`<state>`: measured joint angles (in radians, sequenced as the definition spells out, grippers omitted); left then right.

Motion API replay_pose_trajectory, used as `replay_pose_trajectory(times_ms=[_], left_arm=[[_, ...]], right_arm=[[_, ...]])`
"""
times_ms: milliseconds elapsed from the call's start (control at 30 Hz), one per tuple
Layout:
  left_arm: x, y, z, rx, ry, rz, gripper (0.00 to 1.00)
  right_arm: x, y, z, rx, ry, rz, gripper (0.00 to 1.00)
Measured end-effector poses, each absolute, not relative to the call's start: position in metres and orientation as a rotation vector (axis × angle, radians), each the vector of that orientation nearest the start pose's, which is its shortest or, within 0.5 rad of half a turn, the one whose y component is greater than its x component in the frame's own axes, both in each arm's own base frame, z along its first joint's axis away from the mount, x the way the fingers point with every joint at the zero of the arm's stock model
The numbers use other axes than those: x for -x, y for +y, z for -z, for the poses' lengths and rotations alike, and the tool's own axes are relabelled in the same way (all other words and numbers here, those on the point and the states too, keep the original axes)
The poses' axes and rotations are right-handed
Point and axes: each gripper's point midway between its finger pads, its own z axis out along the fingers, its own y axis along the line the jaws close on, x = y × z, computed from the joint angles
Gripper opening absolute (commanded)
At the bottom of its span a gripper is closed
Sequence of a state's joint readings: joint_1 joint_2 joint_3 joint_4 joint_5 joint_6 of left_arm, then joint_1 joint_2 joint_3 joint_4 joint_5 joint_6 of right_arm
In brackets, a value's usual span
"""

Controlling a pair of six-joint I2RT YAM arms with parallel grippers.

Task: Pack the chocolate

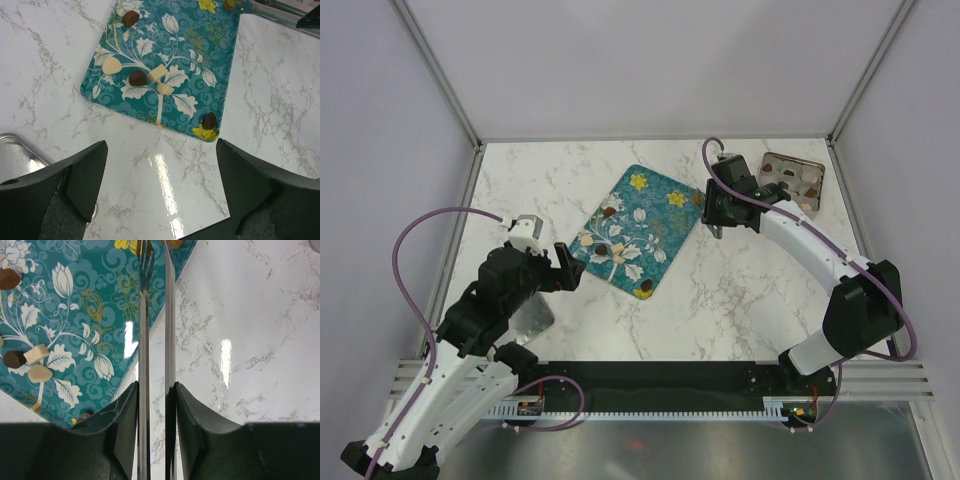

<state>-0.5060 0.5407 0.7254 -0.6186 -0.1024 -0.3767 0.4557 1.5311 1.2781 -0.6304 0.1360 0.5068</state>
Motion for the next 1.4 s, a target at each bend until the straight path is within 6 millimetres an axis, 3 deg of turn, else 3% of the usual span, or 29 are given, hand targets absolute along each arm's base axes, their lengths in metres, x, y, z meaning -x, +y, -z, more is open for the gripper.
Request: replay_pose_trajectory(times_ms=[500,833,1400], left_arm=[[-0.206,-0.111,-0.213,-0.065,2.032,0.46,0.97],[-0.206,-0.111,-0.212,-0.066,2.034,0.459,0.97],[-0.207,-0.111,-0.211,-0.066,2.04,0.456,0.97]], right_arm=[[-0.362,0.162,-0.148,-0.152,2.462,-0.219,0.46],[-0.369,0.168,-0.133,-0.174,2.482,-0.242,0.48],[-0.367,0.18,-0.123,-0.188,2.507,-0.334,0.37]])
